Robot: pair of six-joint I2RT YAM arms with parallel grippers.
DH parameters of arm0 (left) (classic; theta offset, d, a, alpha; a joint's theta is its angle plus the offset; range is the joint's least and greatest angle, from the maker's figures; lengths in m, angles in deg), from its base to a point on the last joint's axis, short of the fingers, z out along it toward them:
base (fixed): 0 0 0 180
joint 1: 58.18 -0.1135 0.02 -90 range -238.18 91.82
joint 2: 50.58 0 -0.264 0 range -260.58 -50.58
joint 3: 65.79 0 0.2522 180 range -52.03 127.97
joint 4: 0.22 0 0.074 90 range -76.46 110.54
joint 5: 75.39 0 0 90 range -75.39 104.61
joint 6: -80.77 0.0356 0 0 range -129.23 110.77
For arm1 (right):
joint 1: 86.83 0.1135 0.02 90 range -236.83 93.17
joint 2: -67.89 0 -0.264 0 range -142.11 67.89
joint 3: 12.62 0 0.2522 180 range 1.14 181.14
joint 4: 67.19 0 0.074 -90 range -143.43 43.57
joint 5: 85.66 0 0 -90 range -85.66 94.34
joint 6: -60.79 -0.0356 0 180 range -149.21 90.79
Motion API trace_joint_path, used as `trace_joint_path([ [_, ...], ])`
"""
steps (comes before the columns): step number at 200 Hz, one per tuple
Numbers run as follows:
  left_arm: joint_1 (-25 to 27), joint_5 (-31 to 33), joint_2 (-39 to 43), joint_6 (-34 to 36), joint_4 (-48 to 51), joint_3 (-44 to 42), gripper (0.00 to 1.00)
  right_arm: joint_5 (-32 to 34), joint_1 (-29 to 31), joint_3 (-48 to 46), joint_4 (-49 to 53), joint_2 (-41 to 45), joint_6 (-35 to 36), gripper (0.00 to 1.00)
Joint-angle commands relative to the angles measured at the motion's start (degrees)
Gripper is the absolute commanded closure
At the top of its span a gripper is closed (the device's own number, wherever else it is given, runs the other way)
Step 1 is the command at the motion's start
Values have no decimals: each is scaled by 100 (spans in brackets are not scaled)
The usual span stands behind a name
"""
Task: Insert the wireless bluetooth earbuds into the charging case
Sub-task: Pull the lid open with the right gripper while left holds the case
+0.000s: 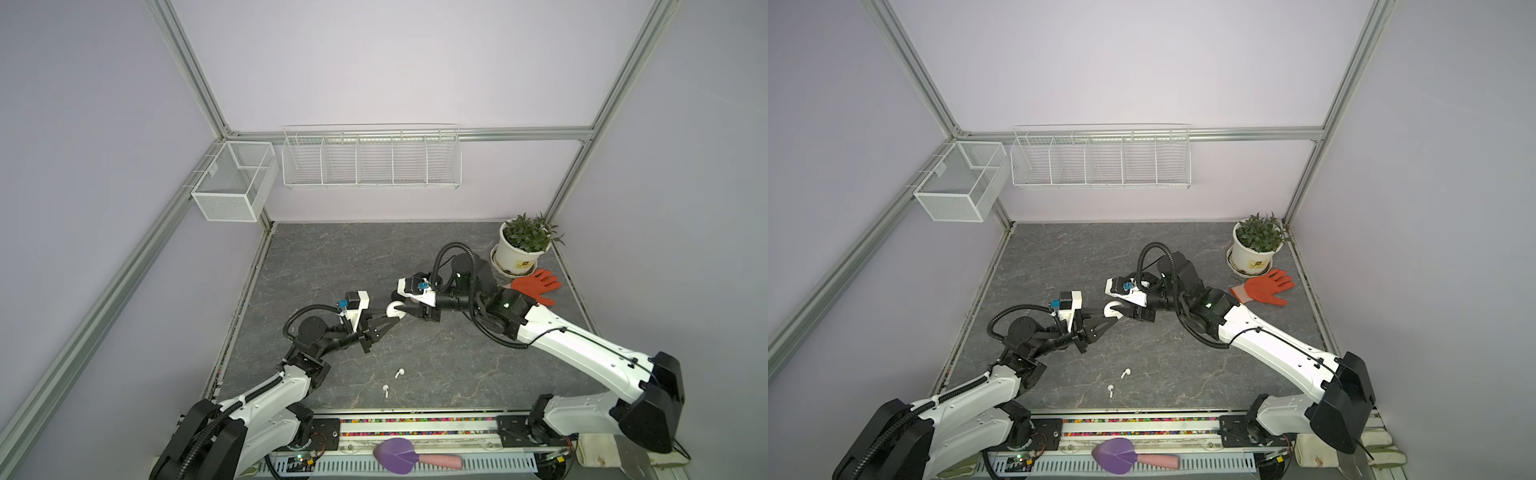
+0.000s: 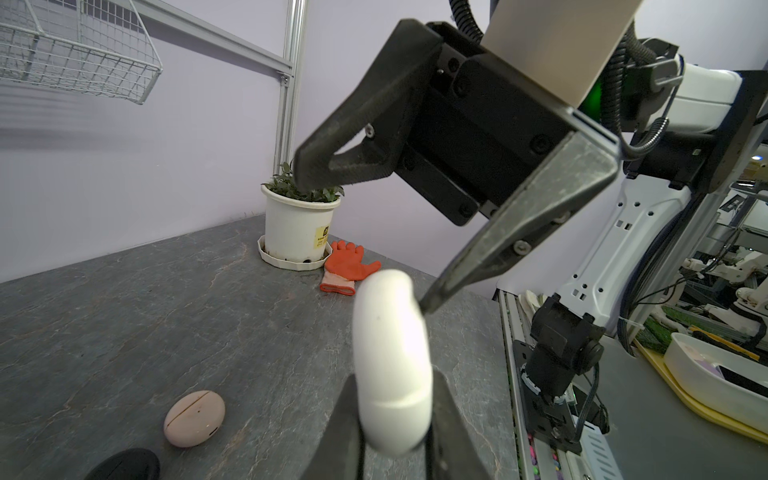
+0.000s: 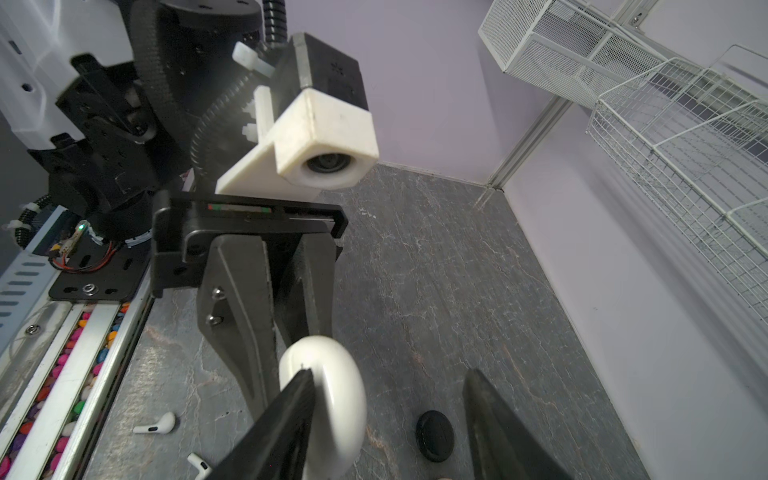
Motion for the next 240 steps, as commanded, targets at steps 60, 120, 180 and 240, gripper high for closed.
trace_joint_path([
  [60,75,-143,111,71,-118,-58,100,131,-38,237,105,-151,151,39],
  [120,92,-93,182,117,2,-59,100,-186,-9,386,534,9,201,39],
  [180,92,-79,165,140,26,-56,100,-522,22,109,812,269,502,36],
  [240,92,-71,192,140,49,-62,100,-45,42,231,885,-60,676,35],
])
